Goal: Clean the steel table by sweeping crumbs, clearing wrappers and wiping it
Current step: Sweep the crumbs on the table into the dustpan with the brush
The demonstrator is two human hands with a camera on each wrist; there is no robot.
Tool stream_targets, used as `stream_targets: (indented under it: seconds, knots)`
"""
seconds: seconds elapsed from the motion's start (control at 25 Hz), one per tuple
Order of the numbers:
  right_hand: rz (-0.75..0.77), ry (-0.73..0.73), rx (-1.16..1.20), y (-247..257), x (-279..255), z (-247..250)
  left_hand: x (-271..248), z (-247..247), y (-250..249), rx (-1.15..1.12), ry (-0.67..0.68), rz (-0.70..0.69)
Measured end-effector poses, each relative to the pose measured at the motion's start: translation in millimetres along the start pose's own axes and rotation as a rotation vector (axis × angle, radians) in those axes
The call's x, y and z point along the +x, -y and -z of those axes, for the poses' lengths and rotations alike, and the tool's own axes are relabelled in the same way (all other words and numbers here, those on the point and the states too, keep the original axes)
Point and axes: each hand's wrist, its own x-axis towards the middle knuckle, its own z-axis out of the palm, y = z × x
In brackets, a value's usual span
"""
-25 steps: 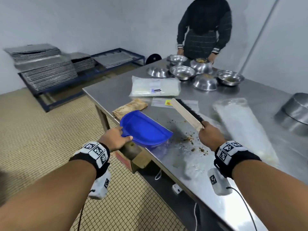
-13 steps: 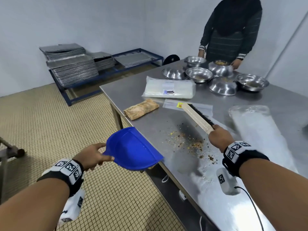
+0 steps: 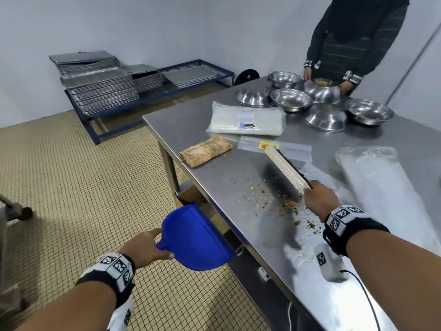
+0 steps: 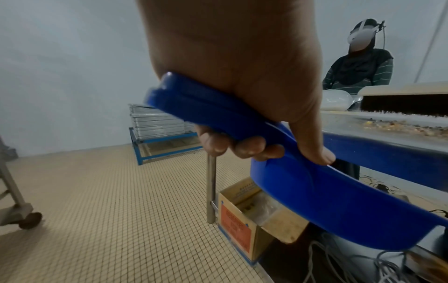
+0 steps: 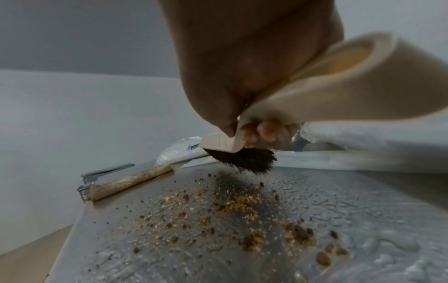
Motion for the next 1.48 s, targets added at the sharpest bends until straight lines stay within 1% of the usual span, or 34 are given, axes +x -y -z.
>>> stream_targets:
  seconds: [0.12, 0.24, 0.4, 0.56, 0.8, 0.92, 1.0, 1.16, 1.24, 1.36, 1.48]
  knots:
    - [0.009, 0.025, -0.050, -3.1, 0.0, -4.4, 13.5, -13.9, -8.0, -0.035, 0.003, -0.054]
    - [0.030, 0.090, -0.064, 1.8, -4.6, -5.5, 22.9, -17.9, -18.9, 0.002, -0.028, -0.069]
    - [0.126, 0.139, -0.029, 16.2, -19.2, -6.1, 30.6, -18.5, -29.9, 0.078, -0.062, -0.067]
    - [0.215, 0.239, 0.044, 34.1, -39.2, -7.3, 33.4, -21.0, -33.7, 0.073, -0.077, -0.071]
    - [0.379, 0.399, -0.022, 50.3, -52.6, -10.4, 32.7, -23.0, -38.7, 0.084, -0.085, -0.086]
    - [0.437, 0.430, -0.043, 52.1, -51.0, -6.2, 30.8, -22.5, -40.3, 0.084, -0.089, -0.077]
    - [0.406, 0.394, -0.008, 47.9, -43.4, -4.4, 29.4, -22.3, -40.8, 0.095, -0.084, -0.072]
    - [0.267, 0.237, 0.023, 34.4, -27.3, 0.7, 26.4, -23.5, -40.5, 0.101, -0.093, -0.064]
    - [0.224, 0.193, 0.029, 27.9, -25.5, 4.2, 25.9, -24.3, -40.0, 0.099, -0.094, -0.065]
    - [0.202, 0.184, 0.039, 21.8, -30.0, 4.9, 25.0, -26.5, -40.6, 0.093, -0.101, -0.089]
    - [0.201, 0.240, 0.070, 22.6, -39.3, 1.3, 23.7, -28.6, -40.4, 0.100, -0.105, -0.098]
